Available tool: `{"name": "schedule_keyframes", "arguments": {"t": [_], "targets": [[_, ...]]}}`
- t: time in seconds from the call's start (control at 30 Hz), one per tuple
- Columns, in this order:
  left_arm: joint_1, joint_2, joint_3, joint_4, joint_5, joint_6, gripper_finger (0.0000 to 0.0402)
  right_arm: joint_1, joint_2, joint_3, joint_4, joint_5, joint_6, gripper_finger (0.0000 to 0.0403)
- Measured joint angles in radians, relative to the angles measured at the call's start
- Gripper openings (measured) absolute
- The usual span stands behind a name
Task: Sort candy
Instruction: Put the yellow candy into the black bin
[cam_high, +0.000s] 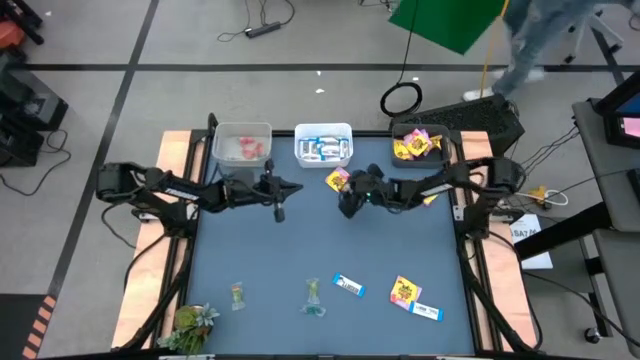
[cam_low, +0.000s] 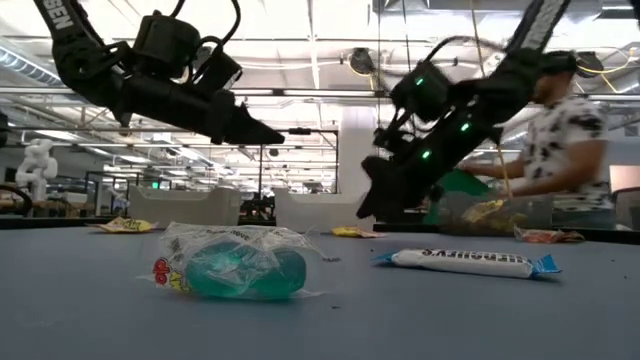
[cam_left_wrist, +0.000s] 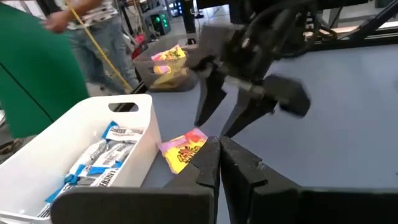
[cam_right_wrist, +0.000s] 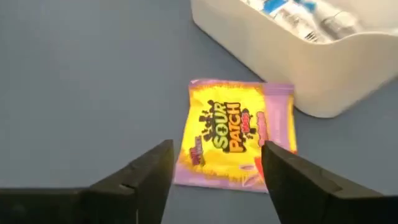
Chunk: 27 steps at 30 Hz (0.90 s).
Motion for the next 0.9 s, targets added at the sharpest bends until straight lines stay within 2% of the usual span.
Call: {"name": "schedule_keyframes", "arguments": {"t": [0.23, 0.43, 0.7, 0.9], "targets": [[-0.002, 0.0, 0.0, -0.012, 0.0, 0.0, 0.0019, -0.057, 0.152, 0.097, -0.003, -0.024, -0.036, 0.0224], [-0.006, 0.0, 0.0, -0.02, 0.0, 0.001, 0.0019, -0.075, 0.168, 0.141, -0.084, -0.027, -0.015, 0.0163], [-0.008, 0.0, 0.0, -0.021, 0.0, 0.0, 0.0019, -0.074, 0.116, 0.137, -0.137, -0.052, -0.05, 0.0014], [-0.008, 0.0, 0.0, -0.021, 0.0, 0.0, 0.0019, -0.053, -0.045, 0.137, -0.247, -0.042, -0.072, 0.0017]]}}
